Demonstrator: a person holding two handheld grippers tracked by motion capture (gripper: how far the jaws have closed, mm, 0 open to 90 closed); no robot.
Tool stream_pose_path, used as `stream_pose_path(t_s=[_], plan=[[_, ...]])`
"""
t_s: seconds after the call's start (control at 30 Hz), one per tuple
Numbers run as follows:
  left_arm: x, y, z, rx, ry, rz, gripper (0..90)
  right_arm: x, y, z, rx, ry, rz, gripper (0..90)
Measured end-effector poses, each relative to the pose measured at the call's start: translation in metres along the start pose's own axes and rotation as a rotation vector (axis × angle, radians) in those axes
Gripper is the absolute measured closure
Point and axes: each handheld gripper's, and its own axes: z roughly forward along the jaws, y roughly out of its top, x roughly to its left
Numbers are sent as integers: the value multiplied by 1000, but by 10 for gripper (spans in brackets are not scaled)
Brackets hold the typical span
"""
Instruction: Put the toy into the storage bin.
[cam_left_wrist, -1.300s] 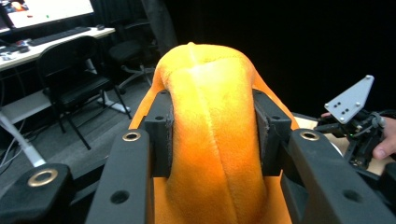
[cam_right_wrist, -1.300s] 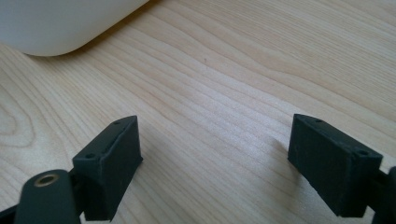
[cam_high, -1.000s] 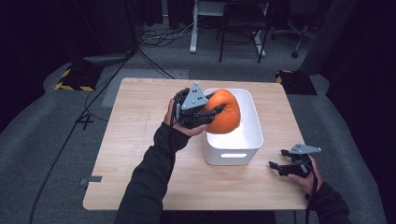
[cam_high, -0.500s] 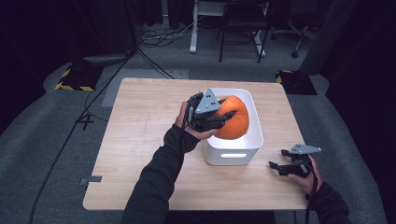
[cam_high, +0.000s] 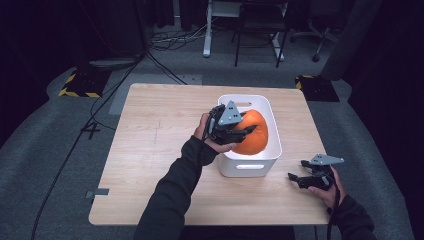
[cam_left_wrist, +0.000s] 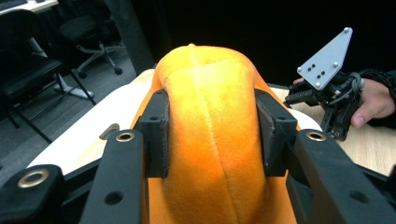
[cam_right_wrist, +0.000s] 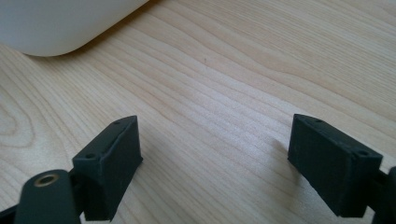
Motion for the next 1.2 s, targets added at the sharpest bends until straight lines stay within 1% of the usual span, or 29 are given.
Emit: stream_pose_path(t_s=[0.23,0.3,0.33,0.4,0.47,0.53,0.57,0.67,0.7,0.8,0.83,0.9,0.93,1.0,1.1,1.2], plan=[[-2,-3,8,20,-16,10,545,0,0,0,1,0,2,171],[-2,-6,10,37,-21,8,541,0,0,0,0,0,1,170],[-2,-6,10,37,-21,8,534,0,0,0,1,0,2,170],[-1,-8,12,52,-15,10,529,0,0,0,0,0,0,171],[0,-12,15,76,-17,4,525,0,0,0,0,0,2,171],[0,-14,15,81,-18,2,522,0,0,0,1,0,2,170],[1,-16,17,92,-22,-1,519,0,0,0,1,0,3,171],[1,-19,17,93,-13,10,511,0,0,0,1,0,3,171],[1,-20,17,95,-18,1,510,0,0,0,1,0,2,171],[2,-23,18,90,-22,-5,508,0,0,0,1,0,3,171],[2,-25,19,105,-24,-8,504,0,0,0,1,0,2,171],[2,-26,20,104,-27,-7,500,0,0,0,1,0,2,171],[1,-28,21,113,-27,-11,497,0,0,0,1,0,2,171],[1,-29,21,126,-30,-2,494,0,0,0,1,0,1,171],[1,-30,23,138,-34,-7,481,0,0,0,2,1,3,171],[1,-33,24,156,-32,-4,474,0,0,-1,3,3,-6,171]])
